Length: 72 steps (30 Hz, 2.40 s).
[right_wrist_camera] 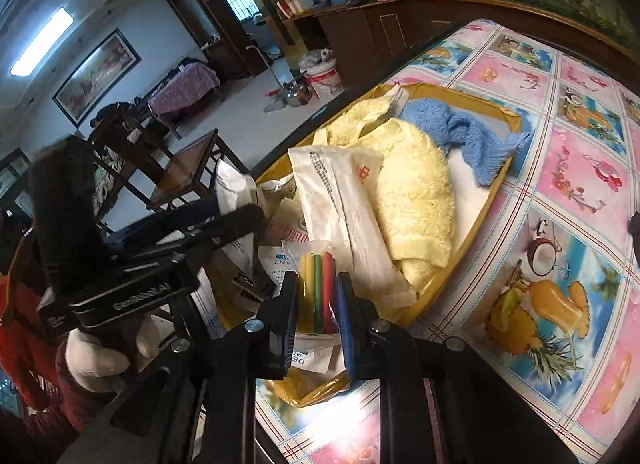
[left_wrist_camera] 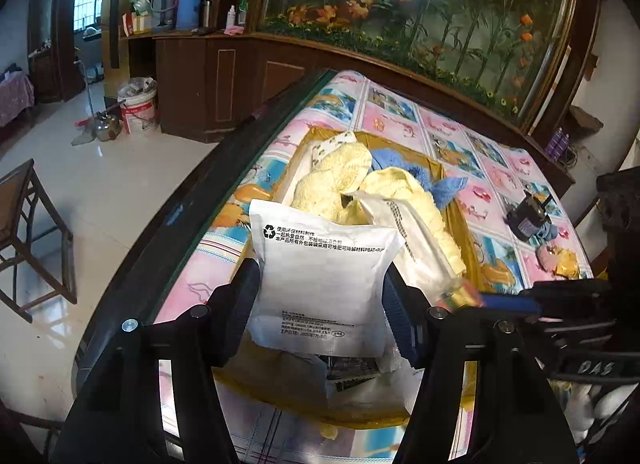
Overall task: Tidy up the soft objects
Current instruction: 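Carry the stick bag and white sachet into the box and open both grippers, then move both grippers back to the table and close the right gripper on the pink fuzzy ball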
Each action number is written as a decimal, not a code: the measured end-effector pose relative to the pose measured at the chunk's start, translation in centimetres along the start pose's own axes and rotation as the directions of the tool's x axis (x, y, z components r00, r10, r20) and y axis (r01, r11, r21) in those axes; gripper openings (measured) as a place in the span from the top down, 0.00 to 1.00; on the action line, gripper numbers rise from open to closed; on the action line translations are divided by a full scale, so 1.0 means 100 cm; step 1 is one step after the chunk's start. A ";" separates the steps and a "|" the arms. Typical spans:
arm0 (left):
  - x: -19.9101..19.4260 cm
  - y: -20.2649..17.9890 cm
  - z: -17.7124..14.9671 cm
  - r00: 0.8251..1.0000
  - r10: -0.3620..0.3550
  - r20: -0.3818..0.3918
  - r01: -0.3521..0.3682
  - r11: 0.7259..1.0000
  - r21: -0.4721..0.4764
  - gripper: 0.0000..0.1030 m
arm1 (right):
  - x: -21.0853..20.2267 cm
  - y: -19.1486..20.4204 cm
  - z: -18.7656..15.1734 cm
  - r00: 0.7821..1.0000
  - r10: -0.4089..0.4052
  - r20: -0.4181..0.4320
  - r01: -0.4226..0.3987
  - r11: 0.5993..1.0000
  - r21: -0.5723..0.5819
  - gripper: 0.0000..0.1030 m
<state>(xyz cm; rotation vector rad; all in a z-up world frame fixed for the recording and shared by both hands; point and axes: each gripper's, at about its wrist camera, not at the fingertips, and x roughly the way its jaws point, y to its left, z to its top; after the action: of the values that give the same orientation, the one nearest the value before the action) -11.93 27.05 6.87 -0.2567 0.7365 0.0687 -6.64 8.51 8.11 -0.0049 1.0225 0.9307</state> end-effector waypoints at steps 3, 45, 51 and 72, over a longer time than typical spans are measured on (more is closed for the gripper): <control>-0.013 -0.005 0.004 0.995 0.082 0.053 -0.082 0.997 -0.005 0.36 | 0.022 0.003 0.001 0.995 -0.087 -0.050 0.086 0.996 -0.012 0.83; -0.029 -0.148 -0.027 0.990 -0.143 -0.017 0.144 0.966 0.216 0.34 | -0.213 -0.246 -0.093 0.813 -0.558 0.167 0.412 0.754 0.511 0.54; -0.026 -0.160 -0.032 0.987 -0.157 -0.040 0.162 0.960 0.227 0.34 | -0.182 -0.293 -0.066 0.830 -0.549 0.103 0.425 0.740 0.521 0.54; 0.005 -0.182 -0.044 0.970 -0.202 -0.138 0.234 0.932 0.278 0.34 | -0.162 -0.241 -0.067 0.972 -0.207 0.115 0.153 0.920 0.362 0.53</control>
<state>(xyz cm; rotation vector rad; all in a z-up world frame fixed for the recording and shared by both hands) -11.61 8.29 7.19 -0.0570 0.8101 -0.2674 1.52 -20.15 6.55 0.2629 1.0159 0.5612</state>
